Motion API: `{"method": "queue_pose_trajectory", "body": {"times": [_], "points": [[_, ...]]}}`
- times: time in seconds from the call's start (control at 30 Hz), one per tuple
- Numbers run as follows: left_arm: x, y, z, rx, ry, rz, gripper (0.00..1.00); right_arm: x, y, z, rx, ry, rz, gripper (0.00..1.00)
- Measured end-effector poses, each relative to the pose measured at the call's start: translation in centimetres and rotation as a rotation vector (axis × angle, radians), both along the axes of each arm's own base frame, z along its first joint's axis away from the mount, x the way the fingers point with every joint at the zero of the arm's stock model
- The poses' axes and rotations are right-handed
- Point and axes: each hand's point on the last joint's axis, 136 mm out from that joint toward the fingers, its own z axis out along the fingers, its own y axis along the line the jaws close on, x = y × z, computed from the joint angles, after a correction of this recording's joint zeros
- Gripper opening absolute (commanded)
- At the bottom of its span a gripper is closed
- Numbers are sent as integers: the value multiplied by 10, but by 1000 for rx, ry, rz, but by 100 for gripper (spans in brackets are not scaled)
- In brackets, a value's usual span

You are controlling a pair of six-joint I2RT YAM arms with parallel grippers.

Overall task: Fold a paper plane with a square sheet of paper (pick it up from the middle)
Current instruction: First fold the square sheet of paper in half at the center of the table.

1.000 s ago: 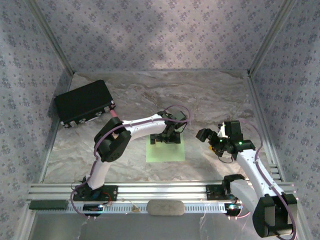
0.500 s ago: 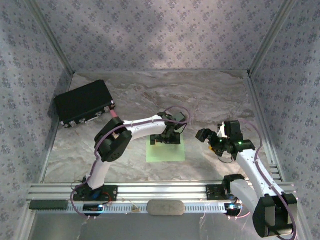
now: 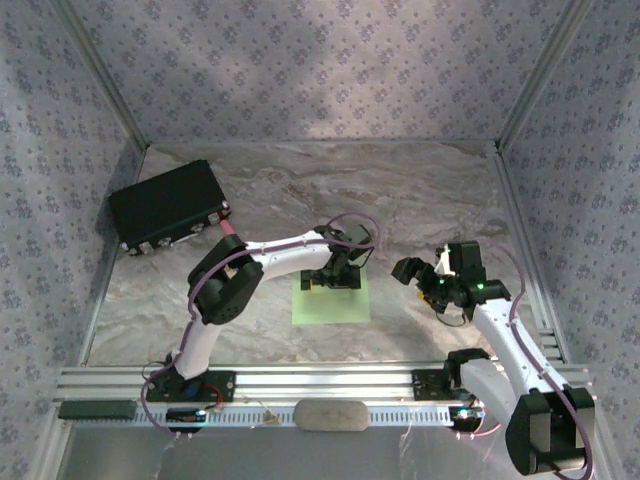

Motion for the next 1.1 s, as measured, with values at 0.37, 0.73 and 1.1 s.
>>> {"method": "queue_pose_trajectory", "body": {"times": [0.37, 0.73, 1.1], "points": [[0, 0, 0, -1, -2, -8, 99, 0, -2, 2, -9, -13, -12, 99], [-1, 1, 1, -17, -15, -13, 95, 1, -3, 2, -11, -9, -22, 99], [-1, 2, 1, -19, -22, -19, 95, 1, -3, 0, -12, -2, -22, 99]]}}
